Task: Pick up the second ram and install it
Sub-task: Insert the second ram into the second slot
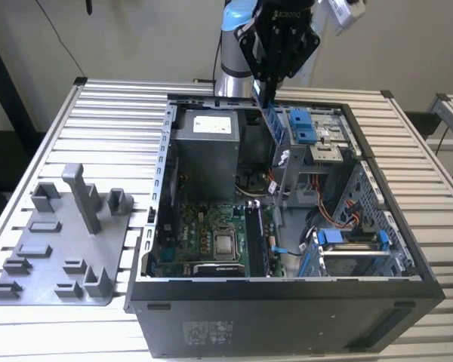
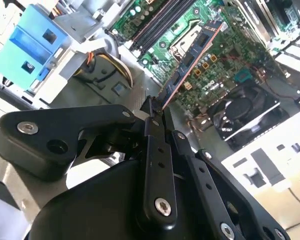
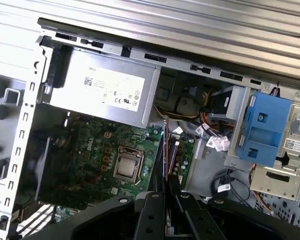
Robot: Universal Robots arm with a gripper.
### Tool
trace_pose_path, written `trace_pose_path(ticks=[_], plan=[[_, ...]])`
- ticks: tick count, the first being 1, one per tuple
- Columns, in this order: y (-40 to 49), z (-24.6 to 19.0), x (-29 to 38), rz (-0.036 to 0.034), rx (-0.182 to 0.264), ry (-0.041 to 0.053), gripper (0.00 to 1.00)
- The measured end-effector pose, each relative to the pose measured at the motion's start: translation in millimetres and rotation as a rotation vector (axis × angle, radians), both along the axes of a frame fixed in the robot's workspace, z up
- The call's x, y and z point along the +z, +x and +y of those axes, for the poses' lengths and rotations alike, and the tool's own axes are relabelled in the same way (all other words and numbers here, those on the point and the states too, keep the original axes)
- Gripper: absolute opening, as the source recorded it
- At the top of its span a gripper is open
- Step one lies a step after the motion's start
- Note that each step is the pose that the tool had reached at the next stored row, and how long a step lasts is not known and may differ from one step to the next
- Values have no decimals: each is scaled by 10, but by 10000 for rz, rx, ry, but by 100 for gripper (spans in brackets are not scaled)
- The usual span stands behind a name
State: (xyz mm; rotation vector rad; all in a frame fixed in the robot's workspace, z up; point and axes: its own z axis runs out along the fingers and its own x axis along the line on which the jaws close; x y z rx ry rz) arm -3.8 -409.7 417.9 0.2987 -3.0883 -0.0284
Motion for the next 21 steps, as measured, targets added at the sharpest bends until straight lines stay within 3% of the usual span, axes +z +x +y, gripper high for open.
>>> trace_pose_path(ticks=[9,21], plan=[[1,0,-3,0,-1099,-1,14],[4,-3,-21,-2,-1306,-31,14]])
